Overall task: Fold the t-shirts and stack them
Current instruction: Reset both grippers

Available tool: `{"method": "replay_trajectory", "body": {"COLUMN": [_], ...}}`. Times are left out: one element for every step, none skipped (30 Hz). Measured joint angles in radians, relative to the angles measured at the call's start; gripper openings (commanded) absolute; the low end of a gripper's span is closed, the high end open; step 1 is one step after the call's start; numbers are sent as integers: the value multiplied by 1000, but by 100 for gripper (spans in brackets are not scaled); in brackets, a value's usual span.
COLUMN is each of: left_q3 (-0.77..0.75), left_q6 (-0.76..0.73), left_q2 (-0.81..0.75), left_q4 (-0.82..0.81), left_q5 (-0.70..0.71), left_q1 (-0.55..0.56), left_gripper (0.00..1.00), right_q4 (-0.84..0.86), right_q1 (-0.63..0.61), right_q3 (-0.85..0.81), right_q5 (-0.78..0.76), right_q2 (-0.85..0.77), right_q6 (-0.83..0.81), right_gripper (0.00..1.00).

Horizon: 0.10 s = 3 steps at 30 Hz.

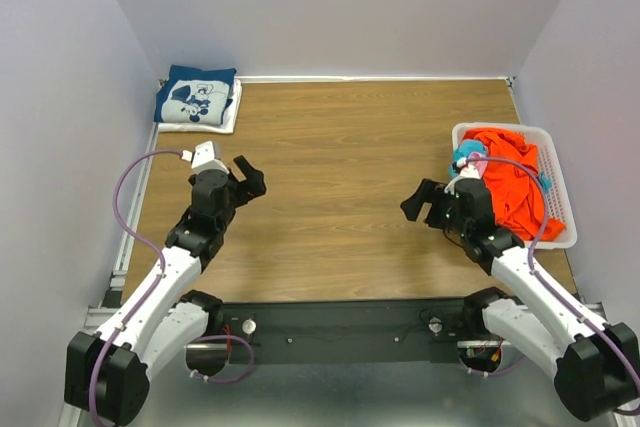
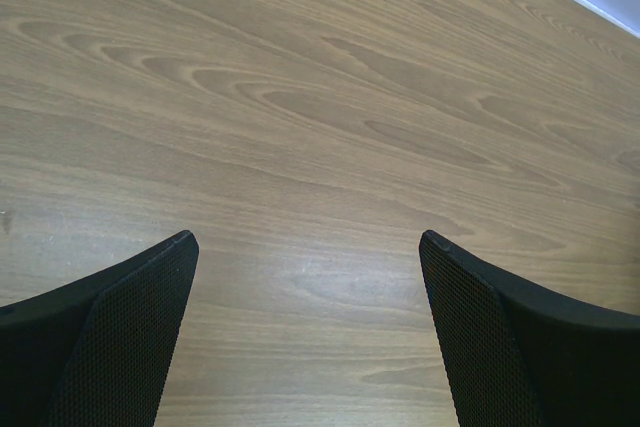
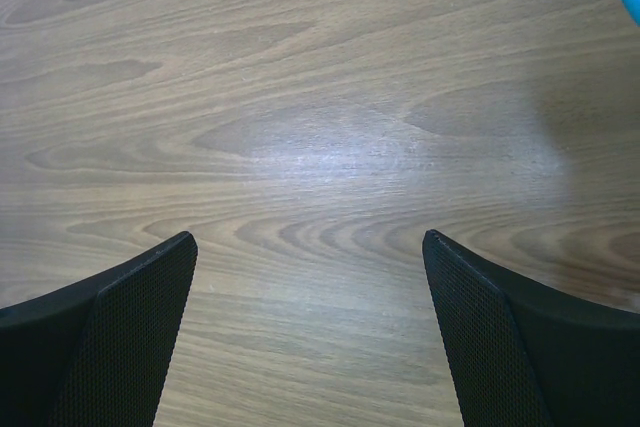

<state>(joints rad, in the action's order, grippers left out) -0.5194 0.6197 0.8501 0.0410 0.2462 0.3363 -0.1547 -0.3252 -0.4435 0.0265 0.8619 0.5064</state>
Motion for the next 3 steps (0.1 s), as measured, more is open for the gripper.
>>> {"method": "replay_trajectory", "body": {"left_q3": [0, 0, 0], "left_q6": [0, 1, 1], "left_q2": [-2, -4, -5], "left_q4": [0, 0, 0], "left_q5": [4, 7, 9], "left_q1": [0, 0, 0], "left_gripper": [98, 98, 98], "right_q4": [2, 2, 3], "right_q1": [0, 0, 0], "right_q3": [4, 5, 7], "right_q5": [-5, -7, -10], "right_q2": [-2, -3, -4], "right_q6": [1, 1, 2], "right_gripper": [100, 100, 100]}}
